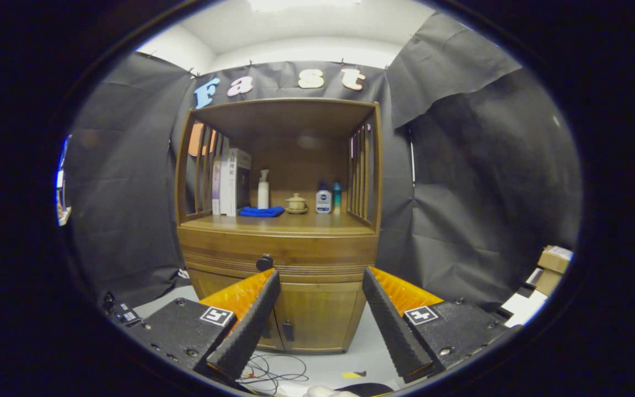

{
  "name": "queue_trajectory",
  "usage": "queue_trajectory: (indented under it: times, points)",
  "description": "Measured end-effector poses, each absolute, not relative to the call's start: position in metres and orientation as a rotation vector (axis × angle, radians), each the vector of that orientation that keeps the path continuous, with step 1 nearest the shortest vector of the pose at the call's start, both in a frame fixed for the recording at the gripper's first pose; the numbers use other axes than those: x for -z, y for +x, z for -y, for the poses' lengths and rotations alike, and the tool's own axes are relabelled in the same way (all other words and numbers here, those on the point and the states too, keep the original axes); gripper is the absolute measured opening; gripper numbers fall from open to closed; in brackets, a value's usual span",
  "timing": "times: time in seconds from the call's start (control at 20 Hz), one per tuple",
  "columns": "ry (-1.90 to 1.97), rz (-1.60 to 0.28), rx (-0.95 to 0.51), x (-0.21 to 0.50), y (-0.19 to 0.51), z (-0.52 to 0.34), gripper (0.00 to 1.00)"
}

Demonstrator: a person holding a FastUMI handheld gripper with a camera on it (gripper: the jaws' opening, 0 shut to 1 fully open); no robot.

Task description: Pull open the drawer, take out the items inside it, and place them on the countertop above the cabinet.

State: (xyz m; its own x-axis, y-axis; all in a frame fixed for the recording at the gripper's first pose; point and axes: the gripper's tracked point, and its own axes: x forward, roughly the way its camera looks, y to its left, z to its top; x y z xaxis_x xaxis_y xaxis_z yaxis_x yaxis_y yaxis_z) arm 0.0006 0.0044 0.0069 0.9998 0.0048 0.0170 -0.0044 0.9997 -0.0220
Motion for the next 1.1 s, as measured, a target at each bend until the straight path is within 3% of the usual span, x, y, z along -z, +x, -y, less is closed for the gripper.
queue_trajectory:
  times: [0.4, 0.8, 1.1]
  points:
    - [-0.039, 0.018, -0.011, -0.016, 0.032, -0.012, 0.98]
    - [-0.028, 0.024, -0.050, -0.023, 0.121, -0.059, 0.98]
    - [-0.029, -0.049, -0.075, 0.019, 0.193, -0.101, 0.98]
